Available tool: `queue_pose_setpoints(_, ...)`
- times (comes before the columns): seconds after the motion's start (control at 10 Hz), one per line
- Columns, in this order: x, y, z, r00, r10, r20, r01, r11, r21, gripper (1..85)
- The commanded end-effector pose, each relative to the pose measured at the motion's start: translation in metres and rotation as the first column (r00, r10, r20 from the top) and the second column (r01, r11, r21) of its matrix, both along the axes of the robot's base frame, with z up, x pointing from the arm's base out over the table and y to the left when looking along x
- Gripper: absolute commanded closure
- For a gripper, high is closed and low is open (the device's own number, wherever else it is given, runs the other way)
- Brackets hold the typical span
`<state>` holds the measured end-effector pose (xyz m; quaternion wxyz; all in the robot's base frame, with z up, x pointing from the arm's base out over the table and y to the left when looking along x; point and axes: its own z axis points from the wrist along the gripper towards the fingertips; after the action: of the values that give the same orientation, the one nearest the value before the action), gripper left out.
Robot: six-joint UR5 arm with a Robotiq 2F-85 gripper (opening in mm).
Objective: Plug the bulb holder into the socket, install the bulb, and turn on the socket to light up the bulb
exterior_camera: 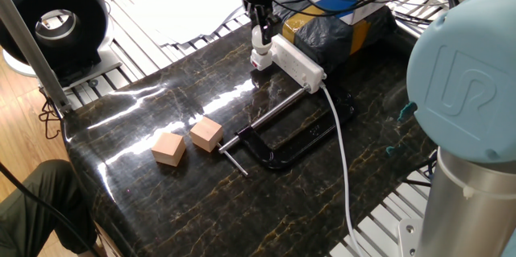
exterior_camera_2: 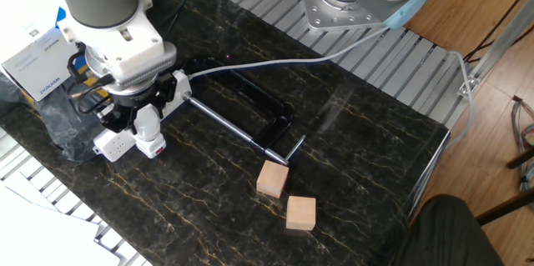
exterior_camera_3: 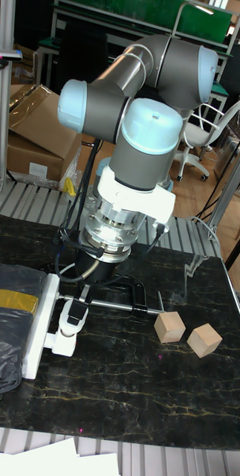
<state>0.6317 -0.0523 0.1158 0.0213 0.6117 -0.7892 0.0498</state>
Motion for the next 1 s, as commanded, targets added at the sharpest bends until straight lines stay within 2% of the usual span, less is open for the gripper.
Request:
queue_pose_setpoints(0.0, 0.0005, 0.002, 0.0006, 0.996, -0.084, 0.009, 0.084, 0.996, 0.015, 84.7)
queue_pose_setpoints(0.4, -0.0022, 0.0074, 0.0001, 0.983, -0.185, 0.004, 0.185, 0.982, 0.038, 84.7)
queue_pose_setpoints(0.9, -0.0009, 0.0091, -0.0029, 0.968, -0.251, 0.003, 0.25, 0.967, 0.053, 84.7)
